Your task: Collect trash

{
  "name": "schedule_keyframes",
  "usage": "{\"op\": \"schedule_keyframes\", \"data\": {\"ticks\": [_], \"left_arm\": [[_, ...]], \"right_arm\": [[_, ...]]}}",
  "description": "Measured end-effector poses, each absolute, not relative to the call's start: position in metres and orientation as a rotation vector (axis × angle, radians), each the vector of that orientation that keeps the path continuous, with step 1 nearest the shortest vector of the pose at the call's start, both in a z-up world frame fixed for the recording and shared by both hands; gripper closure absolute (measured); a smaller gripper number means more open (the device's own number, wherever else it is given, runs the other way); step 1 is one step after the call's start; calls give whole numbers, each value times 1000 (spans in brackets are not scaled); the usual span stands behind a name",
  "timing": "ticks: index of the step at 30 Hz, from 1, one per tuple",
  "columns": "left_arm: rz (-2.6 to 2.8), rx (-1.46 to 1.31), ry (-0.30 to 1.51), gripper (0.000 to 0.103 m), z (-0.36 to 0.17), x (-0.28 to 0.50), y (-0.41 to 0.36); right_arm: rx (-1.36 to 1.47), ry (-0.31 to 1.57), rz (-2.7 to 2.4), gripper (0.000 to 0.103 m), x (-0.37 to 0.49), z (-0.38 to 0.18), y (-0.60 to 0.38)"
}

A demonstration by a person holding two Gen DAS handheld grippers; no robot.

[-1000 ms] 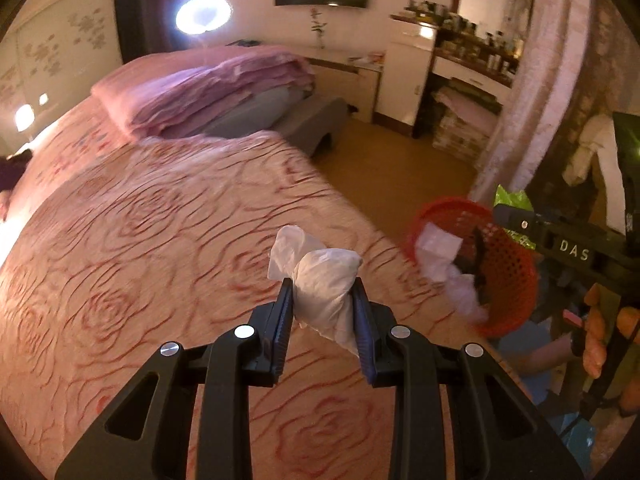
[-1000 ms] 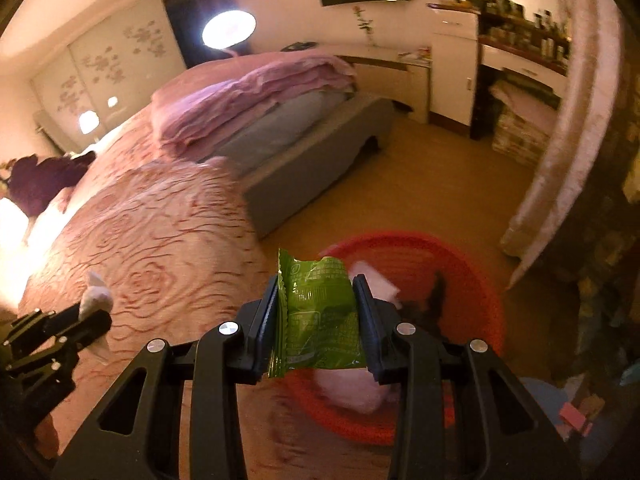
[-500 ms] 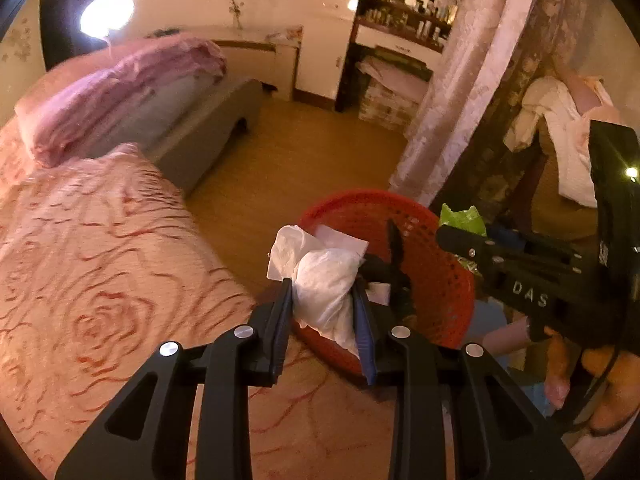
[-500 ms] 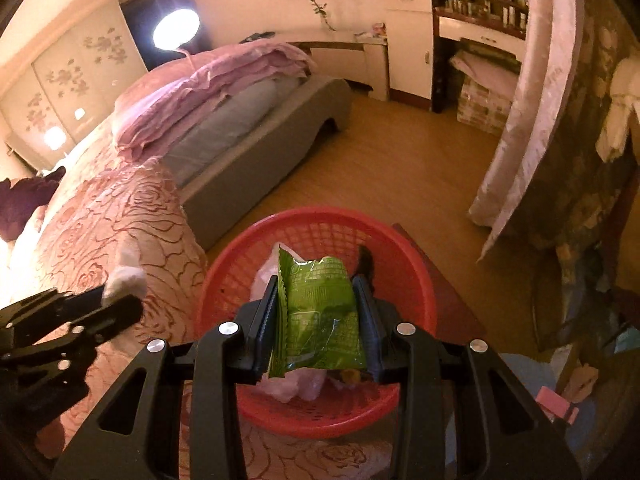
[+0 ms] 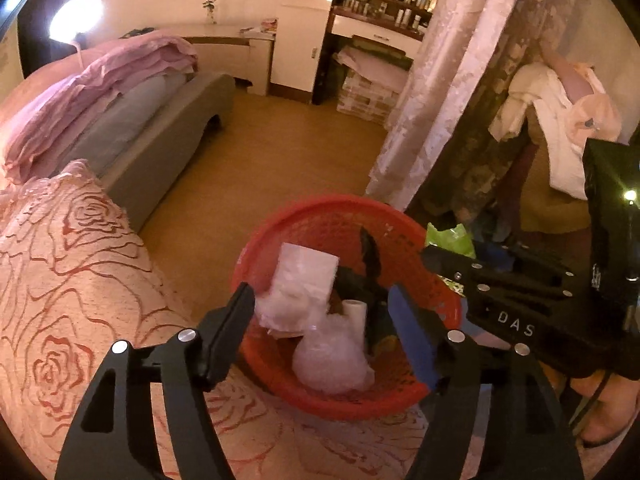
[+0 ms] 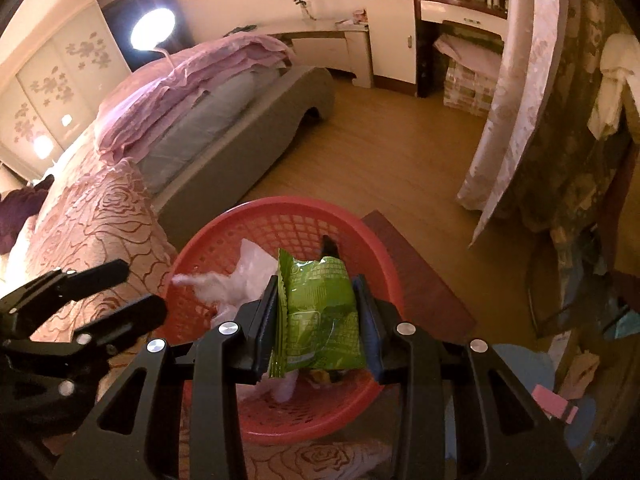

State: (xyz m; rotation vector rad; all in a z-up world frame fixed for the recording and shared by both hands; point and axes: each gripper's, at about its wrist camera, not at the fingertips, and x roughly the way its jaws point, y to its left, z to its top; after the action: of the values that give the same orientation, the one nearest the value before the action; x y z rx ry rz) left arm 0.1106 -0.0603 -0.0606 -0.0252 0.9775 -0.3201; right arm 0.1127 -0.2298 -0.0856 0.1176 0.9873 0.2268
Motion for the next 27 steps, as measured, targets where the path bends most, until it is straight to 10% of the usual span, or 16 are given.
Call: {"op": "schedule_keyframes", "data": {"ticks": [9,16,27], "left_arm": [[-201,-14,920,27,-41,103,-30],[-157,-28,899,23,-32,96,-19],[-117,-21,874,21,-26,79,-11]], "right_arm": [[133,1025,270,65,124,-97,-221],[124,999,291,32,120,-88,-210],[102,951,285,15,103,-72,-207]]}}
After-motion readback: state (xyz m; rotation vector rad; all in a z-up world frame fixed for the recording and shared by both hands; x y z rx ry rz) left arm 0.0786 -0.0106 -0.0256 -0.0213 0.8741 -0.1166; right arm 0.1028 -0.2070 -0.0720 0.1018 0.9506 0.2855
